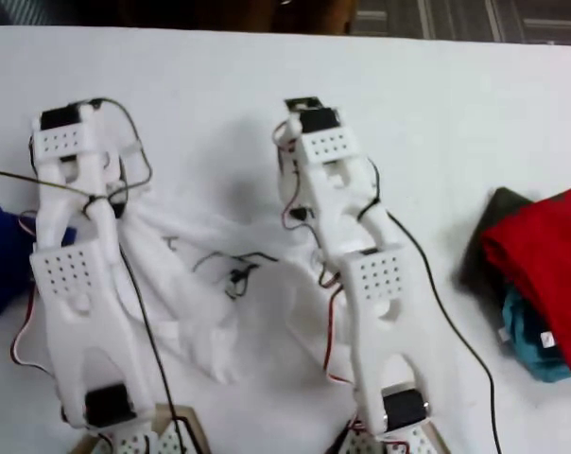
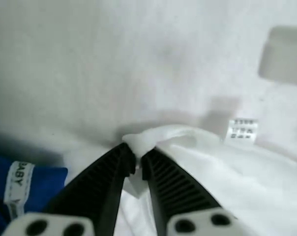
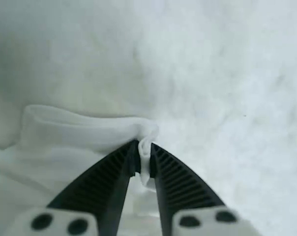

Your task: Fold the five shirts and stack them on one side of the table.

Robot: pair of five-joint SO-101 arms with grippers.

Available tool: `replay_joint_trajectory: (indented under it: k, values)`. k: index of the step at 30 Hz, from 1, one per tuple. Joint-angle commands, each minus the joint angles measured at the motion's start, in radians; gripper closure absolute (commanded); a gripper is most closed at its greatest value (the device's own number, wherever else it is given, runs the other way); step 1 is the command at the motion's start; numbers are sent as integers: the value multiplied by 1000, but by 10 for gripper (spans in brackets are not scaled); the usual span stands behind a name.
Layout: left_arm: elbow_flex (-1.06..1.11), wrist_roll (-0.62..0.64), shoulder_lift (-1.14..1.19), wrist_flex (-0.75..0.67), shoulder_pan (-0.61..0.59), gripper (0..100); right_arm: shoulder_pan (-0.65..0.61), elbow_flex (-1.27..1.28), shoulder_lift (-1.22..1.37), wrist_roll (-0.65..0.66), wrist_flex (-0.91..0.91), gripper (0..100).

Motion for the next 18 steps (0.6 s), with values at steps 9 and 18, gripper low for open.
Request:
replay_joint_trajectory:
  k: [9, 18]
  values:
    - [-15, -3, -18, -32, 6, 976, 71, -41, -423, 44, 21, 981]
    - [-346, -58, -123, 74, 32, 976, 133, -41, -769, 44, 21, 981]
